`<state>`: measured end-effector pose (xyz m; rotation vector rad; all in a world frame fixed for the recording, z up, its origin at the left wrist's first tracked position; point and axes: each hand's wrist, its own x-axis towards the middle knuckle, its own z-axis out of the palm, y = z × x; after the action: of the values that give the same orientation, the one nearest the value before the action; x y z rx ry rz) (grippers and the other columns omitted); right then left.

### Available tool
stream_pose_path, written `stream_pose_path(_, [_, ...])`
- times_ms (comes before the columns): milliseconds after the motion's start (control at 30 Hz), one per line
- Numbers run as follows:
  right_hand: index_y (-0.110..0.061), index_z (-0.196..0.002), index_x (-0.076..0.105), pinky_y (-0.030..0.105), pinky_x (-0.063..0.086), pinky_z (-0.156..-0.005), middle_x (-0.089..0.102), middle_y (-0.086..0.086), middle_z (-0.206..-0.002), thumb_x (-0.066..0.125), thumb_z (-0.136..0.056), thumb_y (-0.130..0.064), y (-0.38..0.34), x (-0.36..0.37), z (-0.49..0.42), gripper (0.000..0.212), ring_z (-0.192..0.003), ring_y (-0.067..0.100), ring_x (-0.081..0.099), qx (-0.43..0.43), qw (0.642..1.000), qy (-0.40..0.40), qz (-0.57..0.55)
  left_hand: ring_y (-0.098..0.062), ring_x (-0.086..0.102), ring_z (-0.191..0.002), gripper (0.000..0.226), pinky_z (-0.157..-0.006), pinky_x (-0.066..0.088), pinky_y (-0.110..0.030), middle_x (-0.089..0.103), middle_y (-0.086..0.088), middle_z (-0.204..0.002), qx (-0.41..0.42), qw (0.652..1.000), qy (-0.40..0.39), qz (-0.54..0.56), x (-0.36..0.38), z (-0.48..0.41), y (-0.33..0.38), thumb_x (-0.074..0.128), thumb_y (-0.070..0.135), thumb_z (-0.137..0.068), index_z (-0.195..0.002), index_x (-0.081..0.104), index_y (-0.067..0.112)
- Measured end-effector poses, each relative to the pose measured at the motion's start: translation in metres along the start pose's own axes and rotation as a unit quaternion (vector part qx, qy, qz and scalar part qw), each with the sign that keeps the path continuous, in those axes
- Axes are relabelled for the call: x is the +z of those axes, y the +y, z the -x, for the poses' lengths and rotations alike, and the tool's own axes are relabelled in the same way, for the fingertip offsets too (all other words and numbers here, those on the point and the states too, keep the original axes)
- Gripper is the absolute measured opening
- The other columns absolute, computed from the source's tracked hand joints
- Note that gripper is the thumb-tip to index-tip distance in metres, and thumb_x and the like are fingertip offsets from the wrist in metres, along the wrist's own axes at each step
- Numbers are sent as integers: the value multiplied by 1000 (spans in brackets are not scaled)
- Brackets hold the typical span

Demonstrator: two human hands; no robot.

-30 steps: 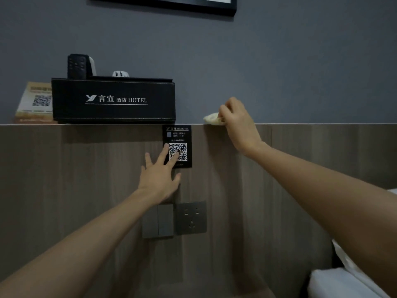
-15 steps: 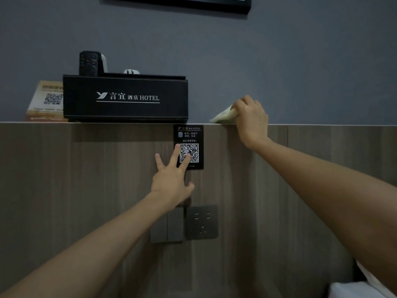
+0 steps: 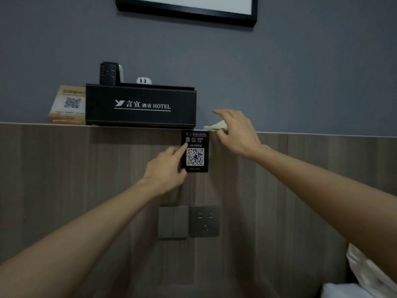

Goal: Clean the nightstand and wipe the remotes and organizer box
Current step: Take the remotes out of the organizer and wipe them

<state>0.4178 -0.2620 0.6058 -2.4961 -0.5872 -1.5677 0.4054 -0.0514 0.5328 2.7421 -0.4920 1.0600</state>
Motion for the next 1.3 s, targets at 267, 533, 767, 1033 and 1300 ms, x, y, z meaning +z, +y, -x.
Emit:
stream_pose_path(267, [-23,-153,15,45,30,-113,20,5,-158,73,-76,-36,-76,-3,-38,98,-141,31,22,-94,995,6,20,-29,39,-130,87,-97,47,-46,35,-11,-146,3,967,248,-58,-74,-7,-69,73,25,-80,-151,23,17])
stream_pose_path(533, [-30,-153,-8,55,5,-119,3,13,-160,86,-66,-39,-94,31,-75,128,-147,40,-2,-51,992,-57,100,-34,-2,-148,131,-117,13,-57,0,-10,-161,-43,977,160,-131,-109,-46,-117,86,41,-64,-151,-11,37])
stream_pose_path(767, [-20,-153,7,57,22,-114,24,17,-146,82,-68,-30,-93,38,-77,113,-135,39,22,-72,990,-15,124,-30,27,-139,124,-115,10,-62,31,-7,-147,-35,973,124,-192,-118,-48,-122,84,36,-65,-152,-4,35])
stream_pose_path(1033, [-15,-152,20,61,26,-110,34,23,-142,79,-71,-33,-107,0,-43,102,-129,42,31,-96,987,41,120,-29,36,-127,118,-109,27,-58,39,-7,-138,-3,970,160,-182,-143,-6,-107,83,32,-64,-153,7,34])
stream_pose_path(1300, [-9,-149,30,65,26,-108,39,26,-137,74,-77,-27,-131,-85,41,86,-127,42,33,-113,987,89,74,-30,34,-123,107,-87,47,-50,41,-9,-135,33,973,195,-123,-179,89,-57,82,20,-64,-153,22,29])
